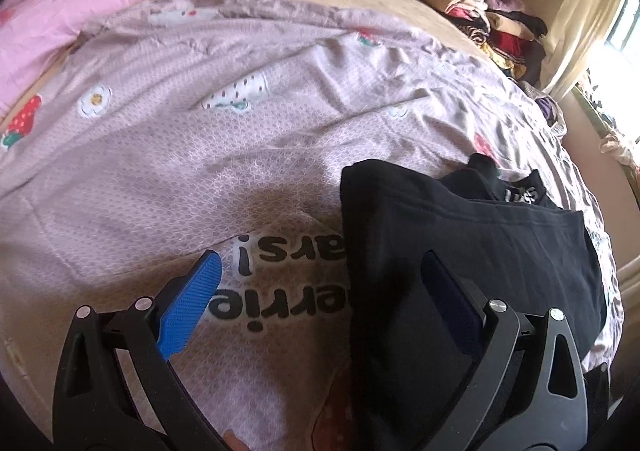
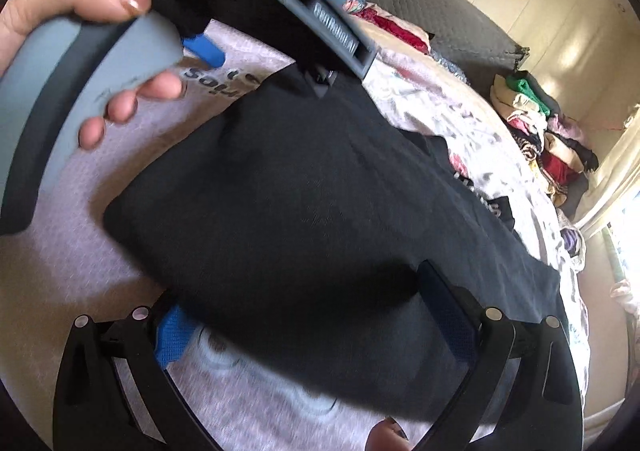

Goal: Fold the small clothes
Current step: 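Grasp the folded sweatshirt edge with the right tool while the left tool grasps it too, then lift the sweatshirt with both tools and fold it over in half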

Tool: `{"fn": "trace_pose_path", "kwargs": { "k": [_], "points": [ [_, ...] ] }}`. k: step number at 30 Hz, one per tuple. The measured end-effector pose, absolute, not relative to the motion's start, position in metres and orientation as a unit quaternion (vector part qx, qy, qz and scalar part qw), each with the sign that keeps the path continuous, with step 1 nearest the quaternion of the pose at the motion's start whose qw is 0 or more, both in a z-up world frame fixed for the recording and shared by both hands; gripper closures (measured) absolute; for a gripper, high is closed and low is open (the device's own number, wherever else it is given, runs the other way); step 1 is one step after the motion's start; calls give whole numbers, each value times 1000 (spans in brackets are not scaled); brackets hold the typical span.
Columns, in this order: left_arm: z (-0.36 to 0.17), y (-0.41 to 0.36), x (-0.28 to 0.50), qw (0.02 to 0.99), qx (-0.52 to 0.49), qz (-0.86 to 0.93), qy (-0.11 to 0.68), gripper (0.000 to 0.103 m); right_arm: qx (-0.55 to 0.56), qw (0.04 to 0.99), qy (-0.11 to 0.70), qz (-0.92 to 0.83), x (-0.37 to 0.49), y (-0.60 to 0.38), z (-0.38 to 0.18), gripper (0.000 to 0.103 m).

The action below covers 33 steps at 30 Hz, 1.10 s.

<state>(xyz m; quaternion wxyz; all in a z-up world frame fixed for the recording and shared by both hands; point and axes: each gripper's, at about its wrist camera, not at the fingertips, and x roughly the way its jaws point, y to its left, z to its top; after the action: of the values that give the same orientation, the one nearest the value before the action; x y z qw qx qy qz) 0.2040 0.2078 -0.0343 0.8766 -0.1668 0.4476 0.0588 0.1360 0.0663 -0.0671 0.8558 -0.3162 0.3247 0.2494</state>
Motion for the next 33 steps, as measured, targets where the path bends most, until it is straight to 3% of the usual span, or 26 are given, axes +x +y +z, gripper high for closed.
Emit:
{"fn": "trace_pose_path", "kwargs": {
  "k": [3,4,6,9,11,13,29,31,33],
  "points": [
    [-39,210,209,871,-179,53,454,10,-320,866,299,240,136,64,-63,9],
    [-41,211,211,869,-183,52,457,10,-318,870,292,241,134,61,-60,17],
    [-43,210,213,867,-186,49,460,10,-309,875,281,244,131,57,-55,22],
    [-43,209,216,866,-186,48,462,10,-309,877,259,259,124,55,-47,44],
    [-43,209,218,865,-187,48,464,10,-298,876,259,277,122,52,-42,68],
    [-43,208,219,864,-188,47,464,10,-284,878,260,284,121,50,-39,79],
    [-35,183,224,862,-226,21,452,11,-203,908,242,276,108,19,-25,90],
    [-32,178,224,865,-229,15,447,19,-197,912,237,272,106,14,-22,90],
    [-28,171,225,867,-226,8,443,40,-191,915,233,269,105,10,-21,91]
  ]
}}
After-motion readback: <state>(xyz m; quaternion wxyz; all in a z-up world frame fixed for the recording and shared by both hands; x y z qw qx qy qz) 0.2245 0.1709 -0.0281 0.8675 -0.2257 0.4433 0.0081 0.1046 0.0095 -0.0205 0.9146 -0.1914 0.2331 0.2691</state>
